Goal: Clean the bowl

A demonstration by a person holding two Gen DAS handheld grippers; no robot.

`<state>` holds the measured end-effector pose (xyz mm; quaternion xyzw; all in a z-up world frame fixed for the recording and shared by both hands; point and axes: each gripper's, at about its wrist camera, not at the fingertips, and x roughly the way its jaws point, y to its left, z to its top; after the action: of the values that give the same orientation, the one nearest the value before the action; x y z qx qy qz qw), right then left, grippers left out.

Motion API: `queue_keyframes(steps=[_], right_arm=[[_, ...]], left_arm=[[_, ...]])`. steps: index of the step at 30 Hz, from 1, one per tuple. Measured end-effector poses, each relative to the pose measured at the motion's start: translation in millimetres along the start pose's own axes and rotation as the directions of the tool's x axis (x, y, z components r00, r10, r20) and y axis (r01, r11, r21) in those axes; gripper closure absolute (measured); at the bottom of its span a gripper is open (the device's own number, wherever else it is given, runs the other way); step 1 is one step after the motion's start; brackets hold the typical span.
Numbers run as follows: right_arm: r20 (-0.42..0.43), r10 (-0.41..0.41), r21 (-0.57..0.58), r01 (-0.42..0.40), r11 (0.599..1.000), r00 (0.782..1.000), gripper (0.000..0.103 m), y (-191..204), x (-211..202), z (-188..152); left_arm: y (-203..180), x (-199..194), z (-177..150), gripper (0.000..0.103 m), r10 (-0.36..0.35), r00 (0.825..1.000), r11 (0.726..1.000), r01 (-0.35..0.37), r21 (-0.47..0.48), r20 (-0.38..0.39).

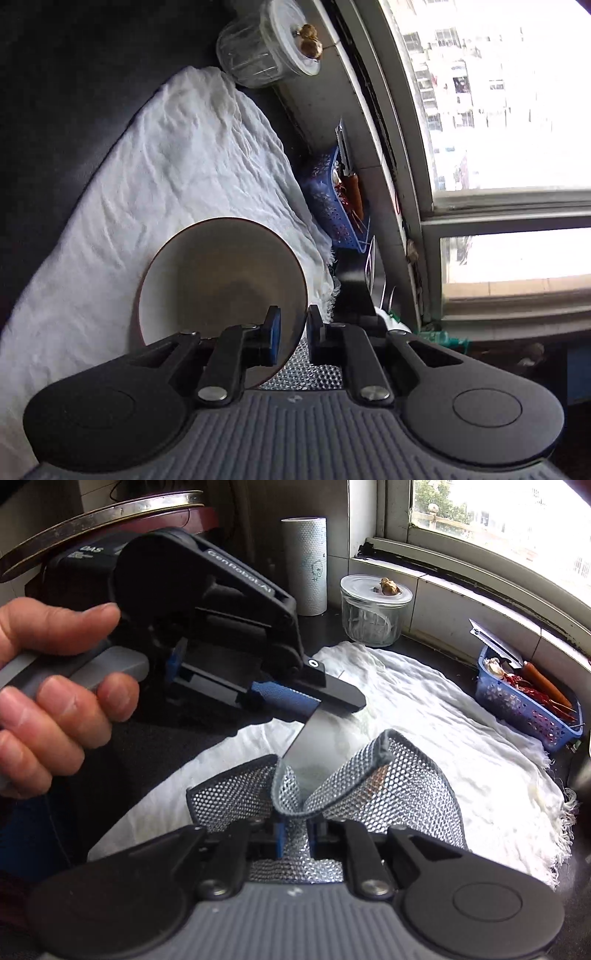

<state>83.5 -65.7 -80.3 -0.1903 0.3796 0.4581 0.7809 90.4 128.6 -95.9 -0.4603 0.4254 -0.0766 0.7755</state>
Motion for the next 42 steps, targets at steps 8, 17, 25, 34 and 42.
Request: queue_keyframes(steps=[8,17,25,34,42], right_arm=[[0.04,-0.049,-0.004,0.049,0.999,0.998,0.092,-11,-8,5],[0.035,-0.058,-0.064,0.06,0.996,0.998,0.092,-3,-4,1],[0.059,-0.063,-0.059,0.066,0.996,0.996,0.092,-7,-17,-1],[0.077,-0.025,-0.085,0.032,0.996,0.997,0.092,-10,-44,6],[0.053,-0.019,-0.108,0.025,0.994,0.998,0.092,1,-31,7]], left_arm=[[-59,25,-5,0.085,0.232,0.967,0.871,-0.16,0.465,-0.101],[-83,38,-11,0.084,0.382,0.907,0.702,-0.16,0.694,-0.176],[-29,20,6,0.093,0.047,0.975,0.988,-0.014,0.152,-0.218],[31,16,-35,0.093,-0.173,0.984,0.869,0.167,-0.465,0.03],[40,17,-14,0.093,-0.146,0.982,0.869,0.185,-0.459,0.118]])
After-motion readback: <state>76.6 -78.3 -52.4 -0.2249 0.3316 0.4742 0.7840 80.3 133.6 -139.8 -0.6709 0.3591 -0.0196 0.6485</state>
